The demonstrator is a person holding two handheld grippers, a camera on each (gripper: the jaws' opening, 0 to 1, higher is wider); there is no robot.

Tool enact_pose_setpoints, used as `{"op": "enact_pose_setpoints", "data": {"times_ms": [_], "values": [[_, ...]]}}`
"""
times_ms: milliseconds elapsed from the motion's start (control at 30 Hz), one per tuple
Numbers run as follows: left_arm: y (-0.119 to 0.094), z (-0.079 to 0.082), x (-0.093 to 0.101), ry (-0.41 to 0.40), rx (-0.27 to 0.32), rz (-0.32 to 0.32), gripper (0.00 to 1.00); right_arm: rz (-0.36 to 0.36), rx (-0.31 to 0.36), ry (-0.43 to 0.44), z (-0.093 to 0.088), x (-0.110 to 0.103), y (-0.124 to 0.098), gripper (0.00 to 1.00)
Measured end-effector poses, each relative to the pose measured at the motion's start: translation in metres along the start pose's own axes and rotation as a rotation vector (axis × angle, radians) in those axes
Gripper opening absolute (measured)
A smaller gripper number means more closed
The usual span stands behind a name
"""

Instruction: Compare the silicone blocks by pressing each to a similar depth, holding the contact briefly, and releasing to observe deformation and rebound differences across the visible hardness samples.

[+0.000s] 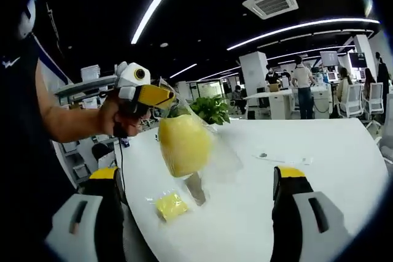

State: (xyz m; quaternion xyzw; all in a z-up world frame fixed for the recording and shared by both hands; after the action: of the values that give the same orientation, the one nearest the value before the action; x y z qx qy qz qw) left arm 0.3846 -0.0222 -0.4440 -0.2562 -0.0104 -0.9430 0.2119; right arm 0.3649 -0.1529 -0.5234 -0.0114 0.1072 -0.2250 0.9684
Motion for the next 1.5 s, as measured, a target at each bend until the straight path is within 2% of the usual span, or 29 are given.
{"op": "enact_pose_setpoints", "data": {"times_ms": [367,533,700,800,867,933,1267,1500], "values": [[-0.008,-0.002,0.017,0.038,0.004,-0.037,0.0,0.095,0.028,-0.046,0.015,-0.022,0.012,0.95],[-0.013,-0.003,0.025,0.062,0.008,-0.051,0.0,0.131,0.059,-0.064,0.021,-0.031,0.016,0.84],[-0.016,-0.001,0.035,0.057,0.025,-0.074,0.0,0.156,0.067,-0.059,0.019,-0.037,0.018,0.72],[-0.018,0.001,0.04,0.049,0.031,-0.083,0.0,0.165,0.09,-0.065,0.026,-0.042,0.017,0.62],[-0.017,0.003,0.046,0.082,0.008,-0.077,0.0,0.173,0.094,-0.056,0.028,-0.044,0.016,0.57],[-0.014,0.008,0.052,0.083,0.001,-0.089,0.0,0.183,0.098,-0.057,0.031,-0.047,0.015,0.51],[-0.011,0.015,0.058,0.068,0.026,-0.117,0.0,0.175,0.127,-0.073,0.043,-0.051,0.007,0.45],[-0.012,0.023,0.066,0.06,0.021,-0.135,0.0,0.185,0.119,-0.064,0.05,-0.052,0.006,0.33]]}}
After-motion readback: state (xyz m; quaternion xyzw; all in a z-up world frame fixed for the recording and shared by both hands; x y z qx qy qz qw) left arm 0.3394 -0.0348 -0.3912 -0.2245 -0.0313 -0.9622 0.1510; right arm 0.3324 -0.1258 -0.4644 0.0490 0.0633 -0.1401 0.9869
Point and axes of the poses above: the point that each gripper's makers call its tool centre point, and the gripper's own axes: y roughly forward along the fingers, x roughly to its right, z roughly out of its top, the point moved 5 cm from there along -y, roughly backward along the fingers, and after that the axes turned 5 degrees about z, right-handed, at the moved point
